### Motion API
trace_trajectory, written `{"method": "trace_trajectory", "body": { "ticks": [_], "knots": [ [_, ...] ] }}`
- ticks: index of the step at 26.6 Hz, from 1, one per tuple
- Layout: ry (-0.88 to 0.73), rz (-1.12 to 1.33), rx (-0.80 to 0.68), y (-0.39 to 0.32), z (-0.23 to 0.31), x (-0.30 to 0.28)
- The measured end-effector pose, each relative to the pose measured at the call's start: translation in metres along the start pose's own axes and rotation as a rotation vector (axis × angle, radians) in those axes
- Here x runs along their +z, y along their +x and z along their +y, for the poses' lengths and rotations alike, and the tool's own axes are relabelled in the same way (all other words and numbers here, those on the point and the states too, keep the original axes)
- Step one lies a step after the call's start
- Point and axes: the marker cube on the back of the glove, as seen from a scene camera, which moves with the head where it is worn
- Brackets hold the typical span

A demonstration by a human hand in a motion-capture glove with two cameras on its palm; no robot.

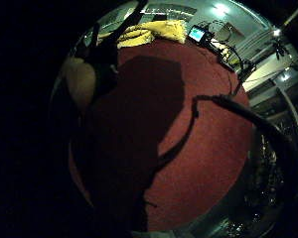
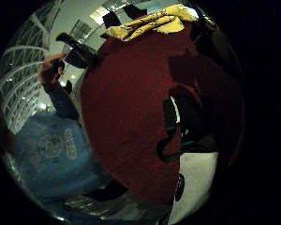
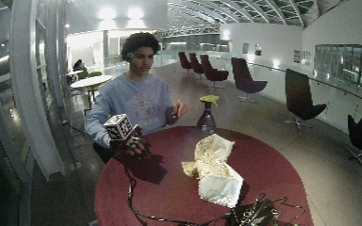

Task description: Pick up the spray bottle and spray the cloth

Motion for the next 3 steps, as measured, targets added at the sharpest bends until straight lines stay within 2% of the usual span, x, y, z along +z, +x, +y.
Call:
{"method": "trace_trajectory", "body": {
  "ticks": [3],
  "knots": [
    [0.006,-0.004,0.005,0.0024,-0.0008,0.0023]
  ]
}}
